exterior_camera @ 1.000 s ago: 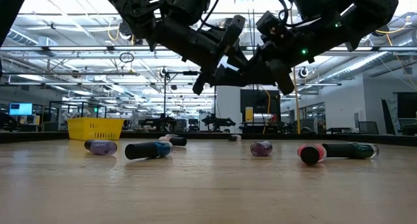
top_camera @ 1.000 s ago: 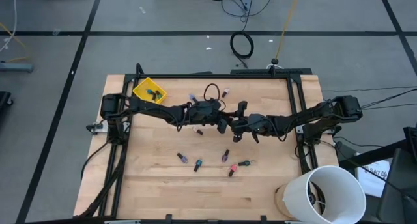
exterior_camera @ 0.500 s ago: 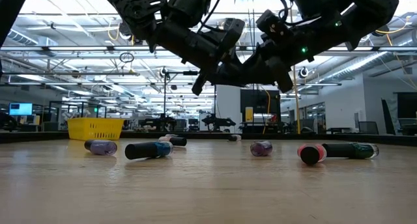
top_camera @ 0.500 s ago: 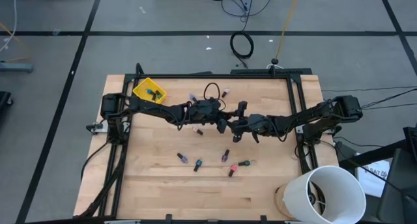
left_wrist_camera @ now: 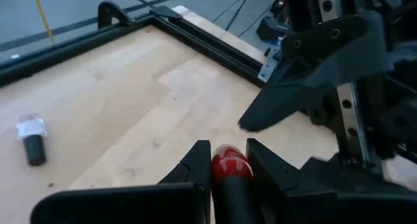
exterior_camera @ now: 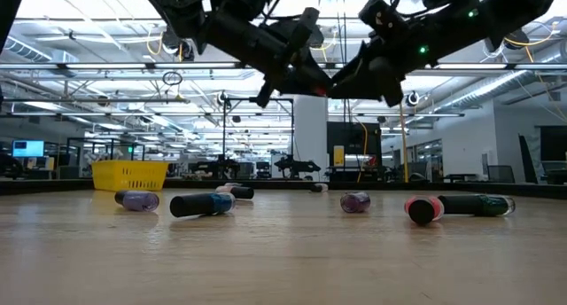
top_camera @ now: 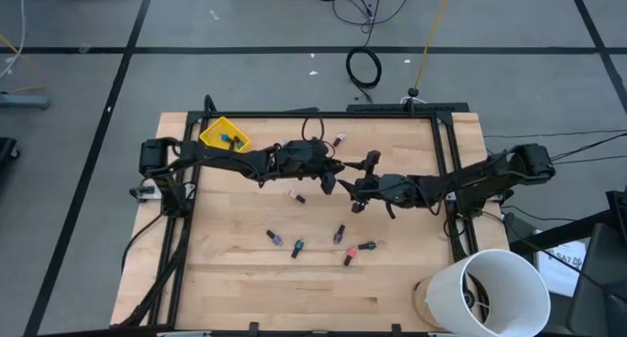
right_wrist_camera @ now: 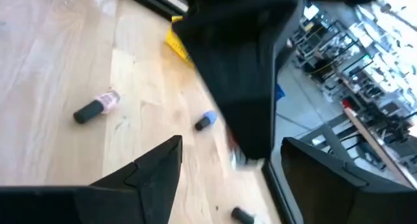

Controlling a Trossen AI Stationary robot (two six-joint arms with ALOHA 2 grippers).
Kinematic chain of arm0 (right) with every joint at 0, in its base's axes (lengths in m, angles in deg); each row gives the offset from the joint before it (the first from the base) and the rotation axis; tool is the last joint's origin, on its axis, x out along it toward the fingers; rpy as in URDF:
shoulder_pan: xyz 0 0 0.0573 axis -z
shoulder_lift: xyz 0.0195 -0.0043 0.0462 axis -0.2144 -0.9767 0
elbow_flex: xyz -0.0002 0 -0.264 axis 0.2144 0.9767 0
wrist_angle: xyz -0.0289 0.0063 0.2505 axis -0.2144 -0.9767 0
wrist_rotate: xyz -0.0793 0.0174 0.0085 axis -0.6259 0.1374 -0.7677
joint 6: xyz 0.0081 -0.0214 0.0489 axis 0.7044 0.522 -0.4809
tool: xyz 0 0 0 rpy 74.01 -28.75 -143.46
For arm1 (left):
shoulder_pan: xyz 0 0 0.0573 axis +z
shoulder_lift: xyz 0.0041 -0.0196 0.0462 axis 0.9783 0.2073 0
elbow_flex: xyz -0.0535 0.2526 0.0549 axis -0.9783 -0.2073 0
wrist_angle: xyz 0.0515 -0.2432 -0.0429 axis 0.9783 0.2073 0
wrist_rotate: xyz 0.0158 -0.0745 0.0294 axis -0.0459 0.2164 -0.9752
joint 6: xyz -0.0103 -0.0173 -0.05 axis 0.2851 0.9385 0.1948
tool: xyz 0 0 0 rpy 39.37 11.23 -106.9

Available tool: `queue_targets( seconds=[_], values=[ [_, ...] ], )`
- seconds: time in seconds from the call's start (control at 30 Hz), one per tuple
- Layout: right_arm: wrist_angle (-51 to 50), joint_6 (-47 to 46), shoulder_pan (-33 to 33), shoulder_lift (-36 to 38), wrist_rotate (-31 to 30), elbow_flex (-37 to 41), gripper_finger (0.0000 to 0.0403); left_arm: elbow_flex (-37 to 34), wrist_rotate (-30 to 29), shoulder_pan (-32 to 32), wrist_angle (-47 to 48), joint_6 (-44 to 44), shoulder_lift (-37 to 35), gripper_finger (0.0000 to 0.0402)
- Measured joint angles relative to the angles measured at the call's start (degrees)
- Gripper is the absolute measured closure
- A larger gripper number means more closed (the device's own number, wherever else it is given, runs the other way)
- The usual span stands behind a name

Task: Pick & Place Nail Polish
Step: Put the red nail polish into the yellow bin

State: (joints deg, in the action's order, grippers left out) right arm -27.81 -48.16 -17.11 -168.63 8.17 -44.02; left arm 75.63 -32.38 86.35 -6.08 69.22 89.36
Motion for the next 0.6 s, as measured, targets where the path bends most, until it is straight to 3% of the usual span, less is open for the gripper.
queue_targets(
  seconds=[0.23,0.37,0.47,0.6],
  values=[
    [-9.77,-5.8,0.0,6.92,0.19,0.01,0.016,-0.01,-0.47,-0.23,3.06,-2.77,-2.55,0.0349],
    [-15.14,-8.68,0.57,10.83,0.24,0.01,0.0161,-0.02,-0.4,-1.59,3.36,-8.82,-3.83,0.0349],
    [-18.97,-11.38,1.58,13.54,0.23,0.01,0.0161,-0.02,-1.08,-3.96,3.47,-20.43,-4.13,0.0349],
    [-22.93,-14.16,2.89,16.2,0.23,0.01,0.0165,-0.02,-5.53,-9.33,6.67,-43.07,-3.98,0.0349]
  ],
)
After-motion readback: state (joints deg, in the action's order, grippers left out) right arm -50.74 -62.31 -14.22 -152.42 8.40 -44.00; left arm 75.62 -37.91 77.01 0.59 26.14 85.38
